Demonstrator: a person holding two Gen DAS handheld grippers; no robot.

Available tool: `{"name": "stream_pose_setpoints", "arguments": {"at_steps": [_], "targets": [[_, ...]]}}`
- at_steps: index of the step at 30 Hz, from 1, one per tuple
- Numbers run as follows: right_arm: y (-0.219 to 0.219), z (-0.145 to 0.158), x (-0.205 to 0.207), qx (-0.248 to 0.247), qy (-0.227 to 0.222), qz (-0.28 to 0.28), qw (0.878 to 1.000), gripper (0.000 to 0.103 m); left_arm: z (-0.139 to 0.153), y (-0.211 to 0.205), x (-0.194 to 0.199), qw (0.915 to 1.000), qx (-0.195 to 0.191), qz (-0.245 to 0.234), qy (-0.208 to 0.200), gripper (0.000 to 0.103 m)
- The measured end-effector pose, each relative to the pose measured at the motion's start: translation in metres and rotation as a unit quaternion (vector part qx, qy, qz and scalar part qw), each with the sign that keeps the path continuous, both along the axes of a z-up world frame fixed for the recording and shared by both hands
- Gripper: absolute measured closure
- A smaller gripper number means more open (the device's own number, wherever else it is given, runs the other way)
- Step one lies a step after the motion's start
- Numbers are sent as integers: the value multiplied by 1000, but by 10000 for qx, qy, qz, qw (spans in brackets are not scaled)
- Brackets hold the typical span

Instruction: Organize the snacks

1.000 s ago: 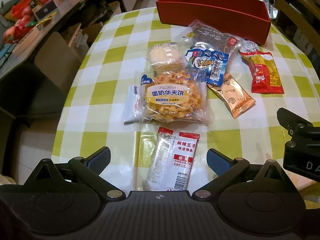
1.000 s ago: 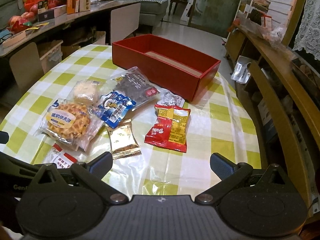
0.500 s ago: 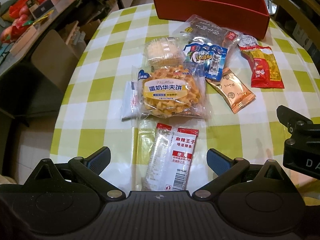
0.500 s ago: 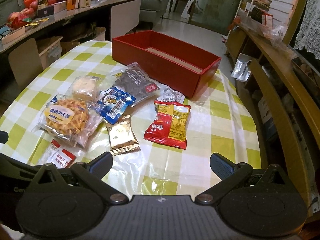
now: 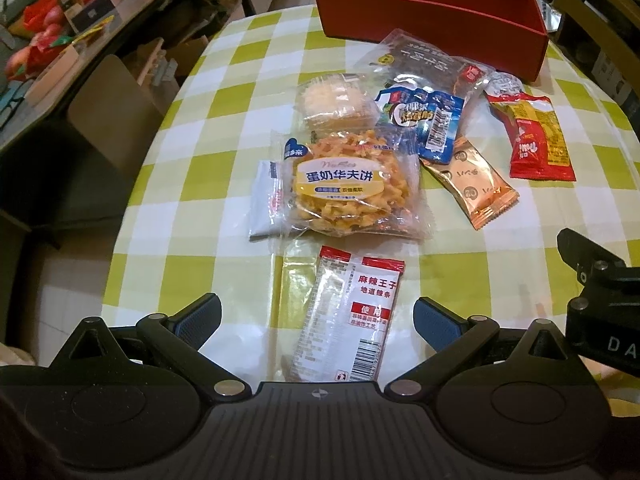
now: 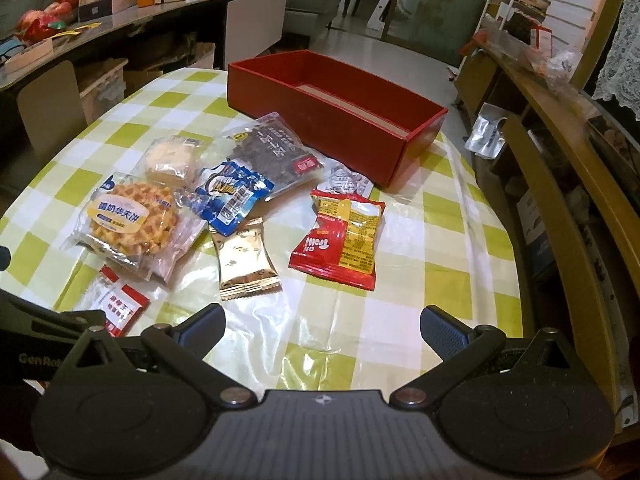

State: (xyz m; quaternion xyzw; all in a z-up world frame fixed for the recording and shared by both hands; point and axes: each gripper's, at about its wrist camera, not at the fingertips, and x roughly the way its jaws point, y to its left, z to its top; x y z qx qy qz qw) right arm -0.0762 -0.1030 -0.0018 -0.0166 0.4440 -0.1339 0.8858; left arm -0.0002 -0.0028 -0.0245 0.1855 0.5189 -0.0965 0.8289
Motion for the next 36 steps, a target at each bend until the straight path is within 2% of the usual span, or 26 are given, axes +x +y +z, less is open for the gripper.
{"name": "stream_pose_setpoints", "arguments": {"at_steps": [36], "targets": [[0,-8,1,28,219,21,9998,0,-1,-2,-3,9999,79,-73,-82,0]]}}
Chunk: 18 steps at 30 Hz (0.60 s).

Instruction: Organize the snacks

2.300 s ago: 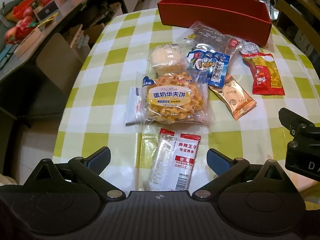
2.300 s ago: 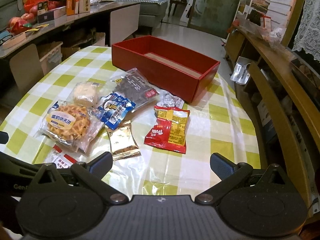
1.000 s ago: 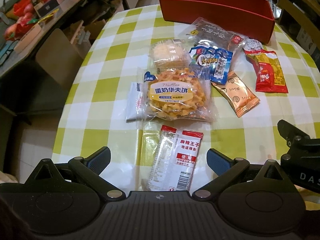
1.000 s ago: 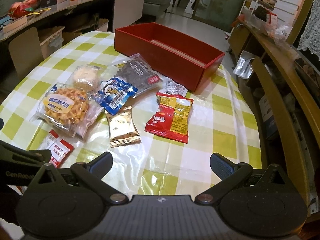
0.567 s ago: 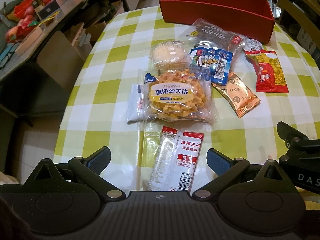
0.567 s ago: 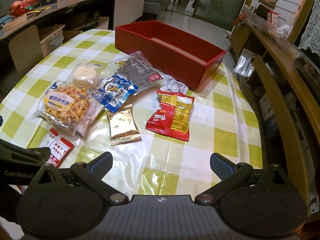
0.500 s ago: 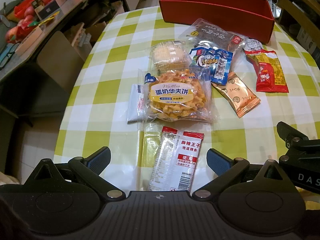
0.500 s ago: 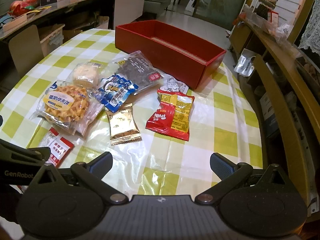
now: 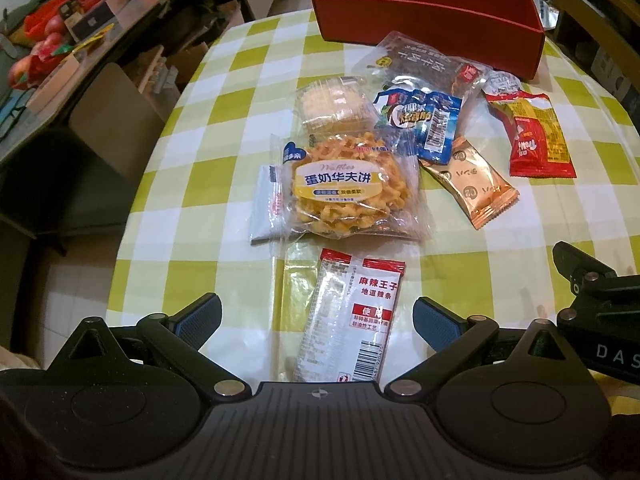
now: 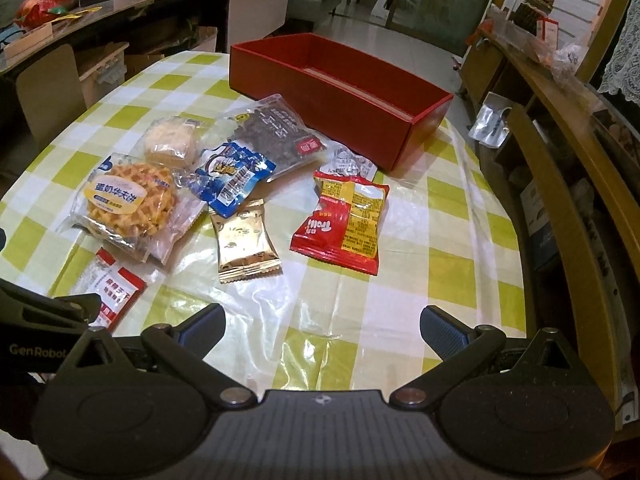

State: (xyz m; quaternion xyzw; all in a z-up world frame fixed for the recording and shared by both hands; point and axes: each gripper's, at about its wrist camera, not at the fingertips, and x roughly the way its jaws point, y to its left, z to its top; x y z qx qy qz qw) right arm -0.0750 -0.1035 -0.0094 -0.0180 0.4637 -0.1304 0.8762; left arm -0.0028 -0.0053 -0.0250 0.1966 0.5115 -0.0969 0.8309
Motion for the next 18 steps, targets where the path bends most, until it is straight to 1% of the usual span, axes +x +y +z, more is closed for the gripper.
{"name": "stream_pose_setpoints", "arguments": {"at_steps": [14,18], "targets": [[0,-3,0,-46,110,20,9999,0,-4,-3,-1,10000,52,-52,64,1],[0,-5,0,-33,150,31,9999,0,-7,-2,0,9999,27,-47,150,1]]}}
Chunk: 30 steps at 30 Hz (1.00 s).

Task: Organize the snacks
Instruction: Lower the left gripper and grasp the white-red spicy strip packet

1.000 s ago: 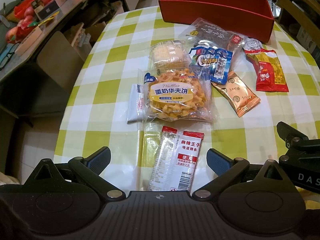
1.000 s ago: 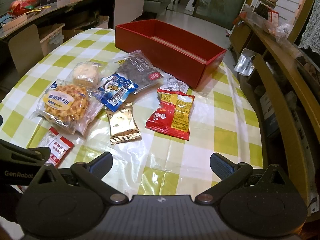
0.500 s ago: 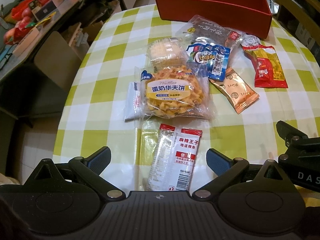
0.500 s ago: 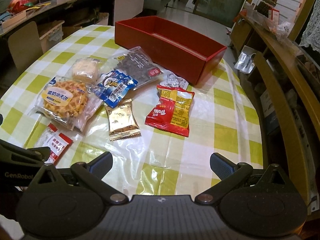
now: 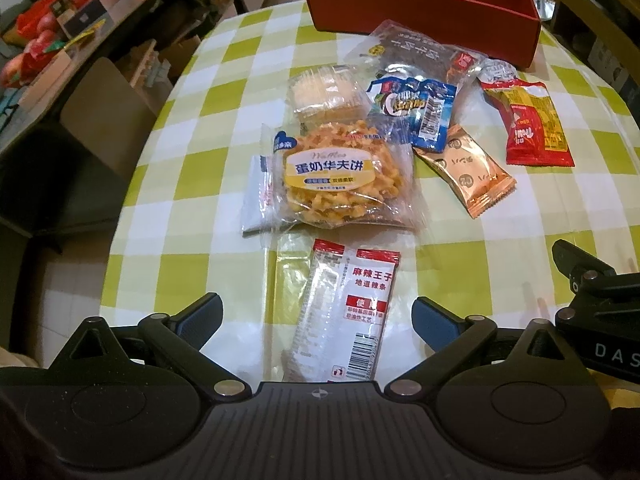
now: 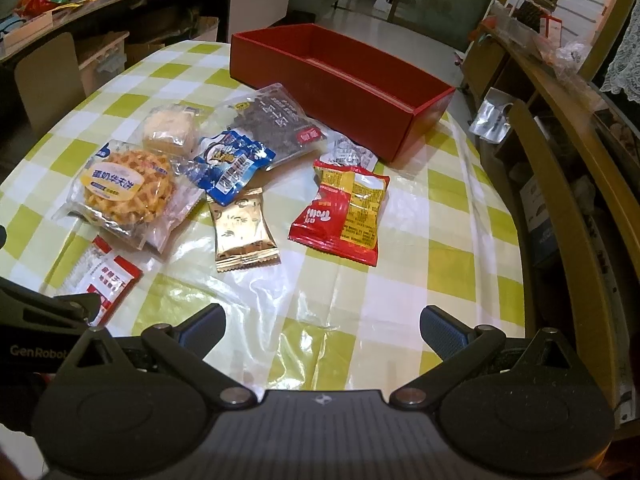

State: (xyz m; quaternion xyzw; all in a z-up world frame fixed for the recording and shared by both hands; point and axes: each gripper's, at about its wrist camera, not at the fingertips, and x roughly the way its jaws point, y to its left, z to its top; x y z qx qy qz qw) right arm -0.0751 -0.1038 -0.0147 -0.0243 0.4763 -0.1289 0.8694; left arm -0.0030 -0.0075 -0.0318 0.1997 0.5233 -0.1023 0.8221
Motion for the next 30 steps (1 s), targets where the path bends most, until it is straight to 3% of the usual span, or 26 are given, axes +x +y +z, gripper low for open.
{"name": "stream_pose_setpoints", "arguments": {"at_steps": [9,20,27,30], "targets": [[-12,1,-2,133,-12,-170,9998,0,-18,5,10,9985,-106,188,511,1],[-20,10,-9,378,-185,-198,9989,0,-48,2,21,9967,199,251,749,1],[-25,16,-11,579,-286,-226,9977,0,-55,22,31,9933,-273,479,1014,1],[-25,18,-12,633,-316,-223,9972,0,-53,29,33,9898,-564,502,1206,13]]}}
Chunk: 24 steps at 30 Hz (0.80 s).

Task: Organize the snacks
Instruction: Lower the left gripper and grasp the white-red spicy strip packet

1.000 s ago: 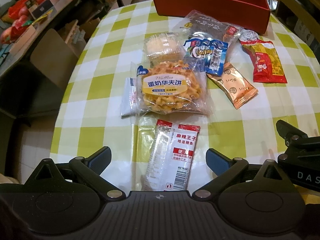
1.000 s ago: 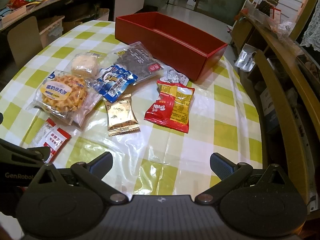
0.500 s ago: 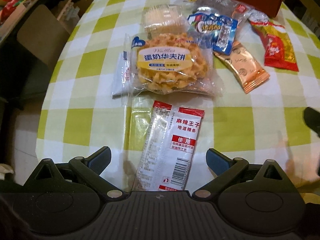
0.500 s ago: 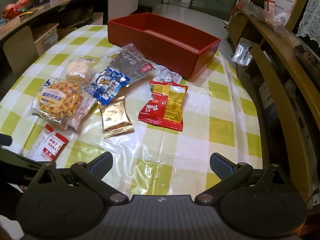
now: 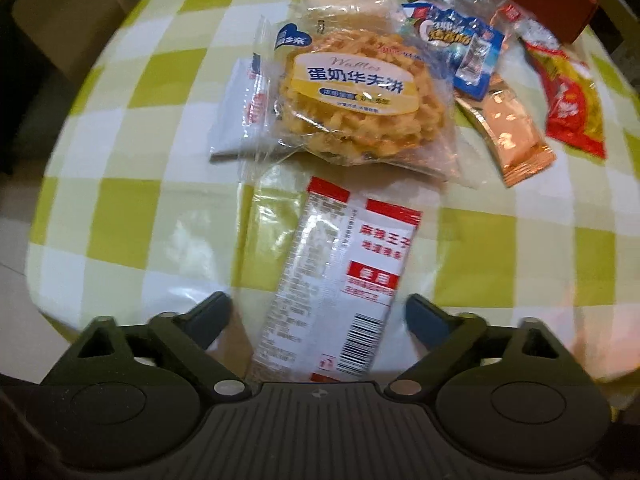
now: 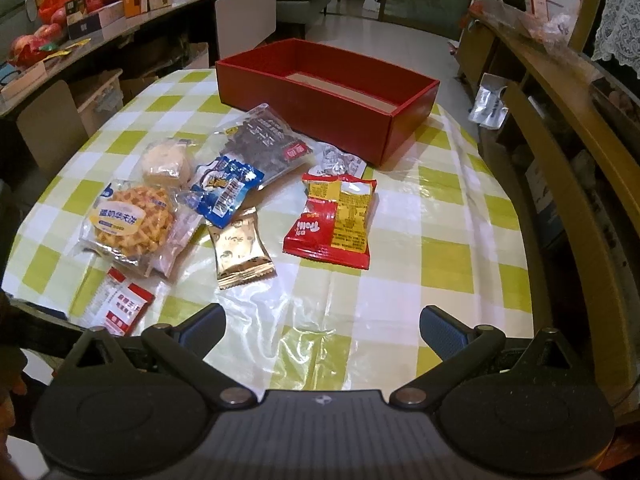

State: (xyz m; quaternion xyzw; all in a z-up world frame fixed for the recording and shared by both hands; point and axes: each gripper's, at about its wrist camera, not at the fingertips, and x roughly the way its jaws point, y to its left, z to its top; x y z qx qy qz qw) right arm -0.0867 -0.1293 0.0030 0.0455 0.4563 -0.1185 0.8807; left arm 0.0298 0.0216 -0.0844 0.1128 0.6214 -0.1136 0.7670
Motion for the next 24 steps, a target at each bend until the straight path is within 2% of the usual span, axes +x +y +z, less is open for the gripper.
{"name": "stream_pose_setpoints", "arguments": {"at_steps": [4,6,12,18,24], "targets": [[-2,2,-1,12,-30,17,10000,0,7,-8,-6,9996,13,-257,-65,27],[-4,5,-2,10,-88,-9,10000,0,12,-13,-10,9993,-63,-355,-35,42],[-11,21,1,328,-371,-83,9987,0,23,-11,-9,9995,154,-225,-127,48],[-5,22,24,502,-343,36,9981,0,51,6,0,9995,-185,-91,-253,49],[14,12,74,975,-97,393,9944,0,60,27,17,9986,-490,103,-198,51]]}}
